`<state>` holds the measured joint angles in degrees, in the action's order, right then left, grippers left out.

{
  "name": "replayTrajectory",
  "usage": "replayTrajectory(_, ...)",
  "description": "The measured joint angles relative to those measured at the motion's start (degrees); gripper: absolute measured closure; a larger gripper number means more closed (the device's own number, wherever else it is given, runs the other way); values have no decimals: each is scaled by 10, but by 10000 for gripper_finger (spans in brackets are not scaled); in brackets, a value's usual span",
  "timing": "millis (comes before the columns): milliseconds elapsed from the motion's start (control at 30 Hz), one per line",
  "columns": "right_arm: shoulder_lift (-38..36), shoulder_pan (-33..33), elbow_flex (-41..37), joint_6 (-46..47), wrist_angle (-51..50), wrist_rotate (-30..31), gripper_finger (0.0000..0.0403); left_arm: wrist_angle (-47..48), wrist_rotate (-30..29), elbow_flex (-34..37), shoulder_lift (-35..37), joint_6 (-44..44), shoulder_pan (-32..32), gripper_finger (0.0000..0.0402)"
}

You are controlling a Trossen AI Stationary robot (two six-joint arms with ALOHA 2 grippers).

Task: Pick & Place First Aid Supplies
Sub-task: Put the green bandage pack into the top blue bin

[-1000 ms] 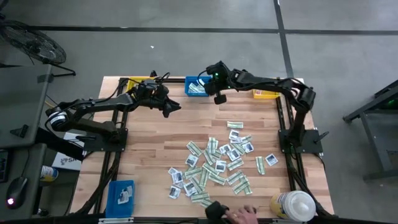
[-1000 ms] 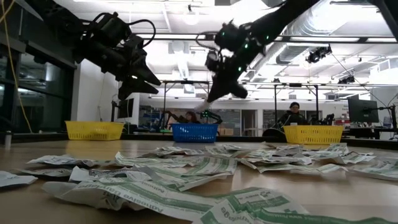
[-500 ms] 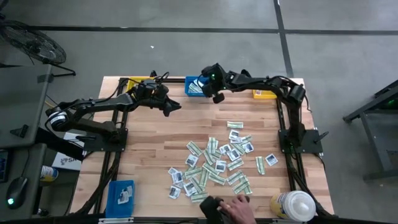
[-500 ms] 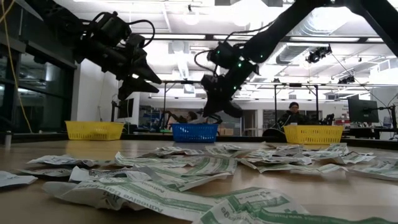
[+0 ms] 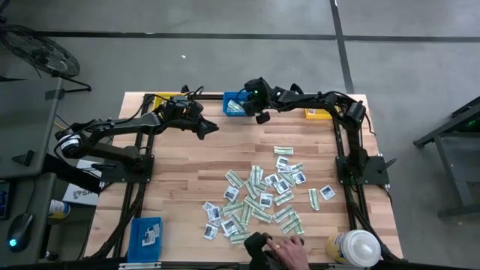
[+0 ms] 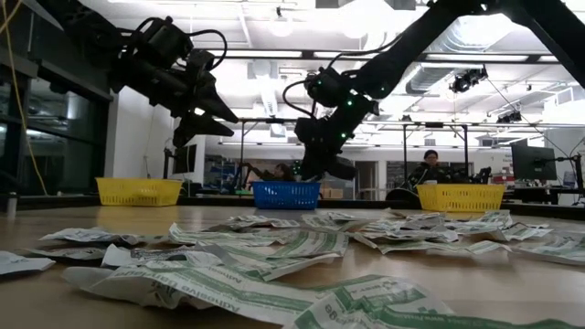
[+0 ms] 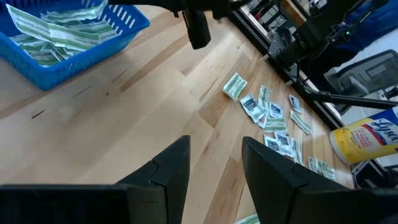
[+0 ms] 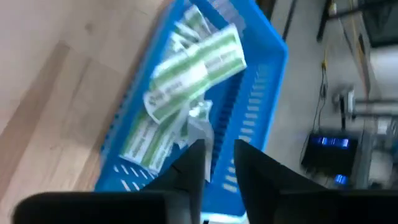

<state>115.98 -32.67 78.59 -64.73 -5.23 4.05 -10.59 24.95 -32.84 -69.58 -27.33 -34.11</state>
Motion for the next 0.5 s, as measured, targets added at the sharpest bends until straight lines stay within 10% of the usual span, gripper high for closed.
replayTrajectory(500, 0, 31, 157, 523, -269, 115, 238, 0, 3, 0, 0, 0, 0, 257)
